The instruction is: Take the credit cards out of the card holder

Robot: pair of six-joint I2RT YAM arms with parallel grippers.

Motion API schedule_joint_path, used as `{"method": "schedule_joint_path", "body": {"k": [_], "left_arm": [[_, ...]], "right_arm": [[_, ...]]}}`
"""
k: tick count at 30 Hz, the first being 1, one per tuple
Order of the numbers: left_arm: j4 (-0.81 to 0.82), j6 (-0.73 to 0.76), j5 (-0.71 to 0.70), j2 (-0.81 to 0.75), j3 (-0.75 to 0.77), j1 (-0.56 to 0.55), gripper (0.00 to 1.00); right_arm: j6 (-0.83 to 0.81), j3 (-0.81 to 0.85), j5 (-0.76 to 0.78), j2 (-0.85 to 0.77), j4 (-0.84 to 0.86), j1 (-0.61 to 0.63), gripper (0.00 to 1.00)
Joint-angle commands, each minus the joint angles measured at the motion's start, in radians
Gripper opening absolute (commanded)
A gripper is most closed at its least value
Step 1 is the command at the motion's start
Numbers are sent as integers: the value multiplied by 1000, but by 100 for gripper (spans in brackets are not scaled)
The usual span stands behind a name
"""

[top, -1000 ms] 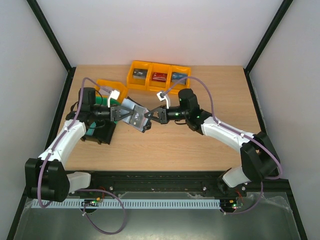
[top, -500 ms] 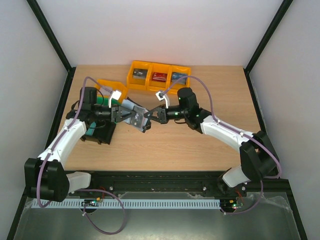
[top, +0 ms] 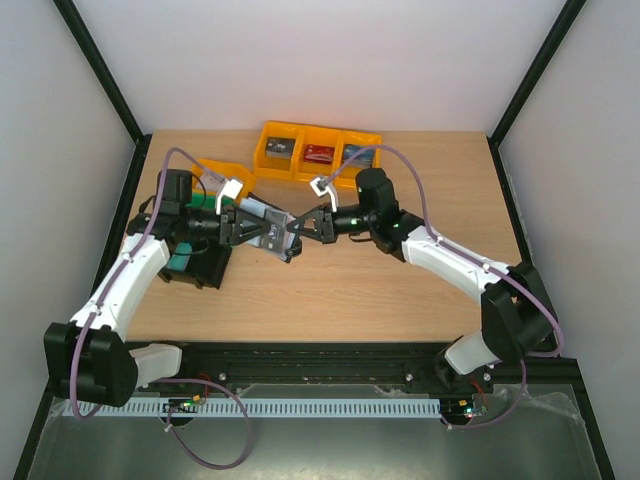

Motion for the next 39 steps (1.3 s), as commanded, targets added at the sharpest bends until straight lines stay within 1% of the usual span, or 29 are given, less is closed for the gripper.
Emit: {"method": "schedule_joint_path", "body": {"k": [1,5,8,9,11,13,16,17,18,20,21,22,27,31,34,39], "left_arm": [[-113,103,139,-7,69,-58,44],[-247,241,155,-3,126,-44,48],[-252,241,159,2,142,-23,47],[-254,249,139,2,147,-26,48],[-248,253,44,-3,164,-48,48],[-234,244,-44,-3,180,-61,51],[-197,211,-89,-10,190,-83,51],[-189,201,-92,-12,194,-94,48],[-186,193,-90,-11,200,-108,40],[-185,185,-67,-13,212,-128,15],[-184,180,-46,-16,214,-129,5],[-189,182,-31,-21,216,-128,2],[-239,208,49,-40,210,-116,2],[-241,204,58,-43,187,-91,2],[-249,212,69,-45,161,-46,2],[-275,253,72,-42,160,-7,2]], "right_arm": [[-20,68,-22,14,83,7,1],[-13,65,-53,10,110,-3,2],[-4,69,-89,-1,128,-4,2],[-8,73,-86,-7,125,-4,2],[-27,88,-52,-16,85,-4,2],[-34,107,-46,-21,56,-4,1],[-16,107,-54,-31,78,-3,2],[-17,107,-51,-34,79,-3,2],[-18,108,-48,-34,77,-3,2],[-20,107,-41,-37,73,-3,2],[-20,106,-40,-40,72,-3,2],[-21,103,-38,-42,69,-3,2],[-50,82,-7,-61,37,-4,2],[-81,80,10,-65,-10,-6,2],[-143,82,24,-71,-77,-18,2],[-161,71,15,-76,-105,-52,2]]}}
